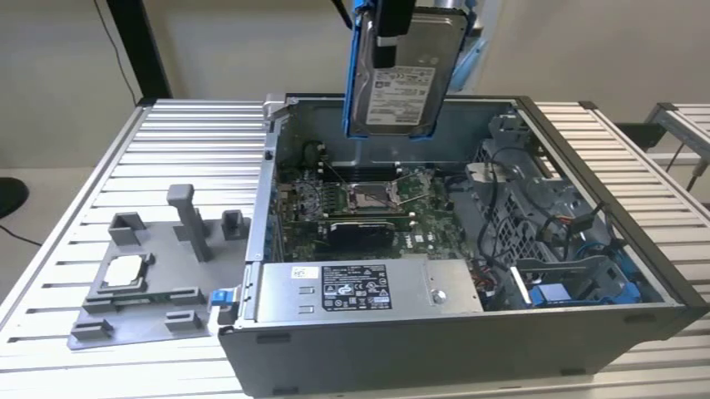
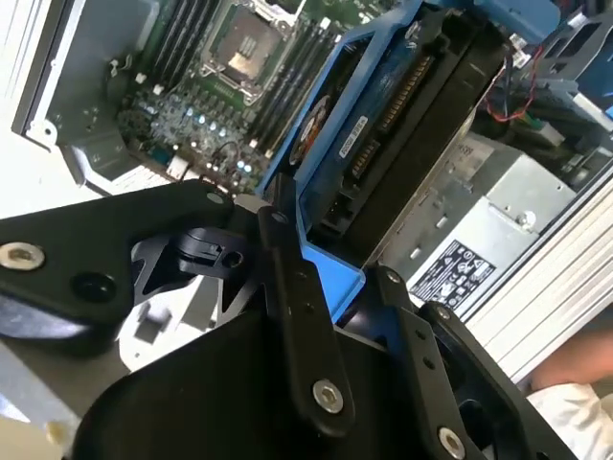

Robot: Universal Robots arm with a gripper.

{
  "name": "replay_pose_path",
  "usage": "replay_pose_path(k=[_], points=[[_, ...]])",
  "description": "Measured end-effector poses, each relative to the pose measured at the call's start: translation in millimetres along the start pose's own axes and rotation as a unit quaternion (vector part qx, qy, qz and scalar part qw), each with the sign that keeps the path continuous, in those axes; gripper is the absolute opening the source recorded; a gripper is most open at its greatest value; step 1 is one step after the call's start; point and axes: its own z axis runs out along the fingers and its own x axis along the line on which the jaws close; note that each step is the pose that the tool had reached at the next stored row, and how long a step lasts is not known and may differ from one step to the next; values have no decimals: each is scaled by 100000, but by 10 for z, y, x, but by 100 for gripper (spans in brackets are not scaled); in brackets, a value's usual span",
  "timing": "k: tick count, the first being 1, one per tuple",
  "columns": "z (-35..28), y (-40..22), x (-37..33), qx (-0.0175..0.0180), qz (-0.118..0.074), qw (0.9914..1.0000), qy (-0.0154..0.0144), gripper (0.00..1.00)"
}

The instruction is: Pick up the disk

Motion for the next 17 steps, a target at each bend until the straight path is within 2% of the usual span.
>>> replay_pose_path(k=[3,4,9,11,17], points=[[6,-122,30,-94,11,100000,-10,0],[9,-211,59,-171,16,100000,-4,0],[14,-382,132,-303,31,100000,-7,0],[13,-421,171,-358,33,99999,-9,0],[4,-475,303,-505,52,99999,-8,0]])
